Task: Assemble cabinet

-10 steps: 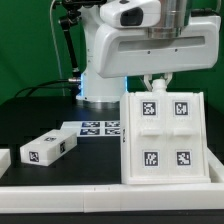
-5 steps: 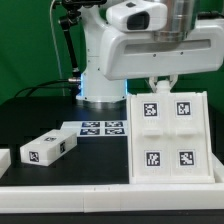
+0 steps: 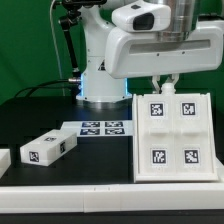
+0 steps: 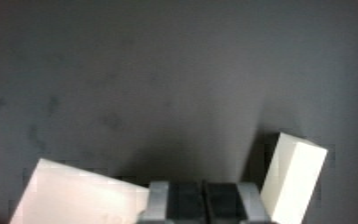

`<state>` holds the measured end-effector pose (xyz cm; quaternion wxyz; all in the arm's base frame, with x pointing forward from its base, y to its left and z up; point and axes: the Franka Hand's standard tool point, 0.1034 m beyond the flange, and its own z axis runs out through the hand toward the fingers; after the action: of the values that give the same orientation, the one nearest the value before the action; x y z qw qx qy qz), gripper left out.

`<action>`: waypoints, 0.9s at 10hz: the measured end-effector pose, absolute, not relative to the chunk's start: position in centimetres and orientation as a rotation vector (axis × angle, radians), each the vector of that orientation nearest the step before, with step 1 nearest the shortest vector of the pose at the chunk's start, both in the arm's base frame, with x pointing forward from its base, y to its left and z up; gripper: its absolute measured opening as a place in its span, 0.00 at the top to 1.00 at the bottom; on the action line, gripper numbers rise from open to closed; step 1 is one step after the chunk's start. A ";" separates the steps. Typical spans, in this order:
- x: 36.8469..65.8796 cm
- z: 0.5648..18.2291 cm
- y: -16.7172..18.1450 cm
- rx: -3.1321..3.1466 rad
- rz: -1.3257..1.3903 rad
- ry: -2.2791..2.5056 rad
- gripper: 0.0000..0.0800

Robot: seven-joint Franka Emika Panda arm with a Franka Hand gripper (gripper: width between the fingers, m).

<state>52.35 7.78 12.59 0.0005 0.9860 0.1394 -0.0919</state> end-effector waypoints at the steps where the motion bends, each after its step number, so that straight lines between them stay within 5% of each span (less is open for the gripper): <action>1: 53.1 12.7 7.7 3.099 -0.278 0.441 1.00; 8: 55.5 12.7 8.2 3.105 -0.278 0.426 0.99; 9: 55.5 12.7 8.2 3.105 -0.278 0.427 0.76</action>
Offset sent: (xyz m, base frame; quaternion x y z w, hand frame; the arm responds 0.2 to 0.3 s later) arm 0.0297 0.0017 -0.0008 0.0034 -0.0029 0.0159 0.9999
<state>55.52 8.24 12.68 -0.0024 0.9868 0.1356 -0.0884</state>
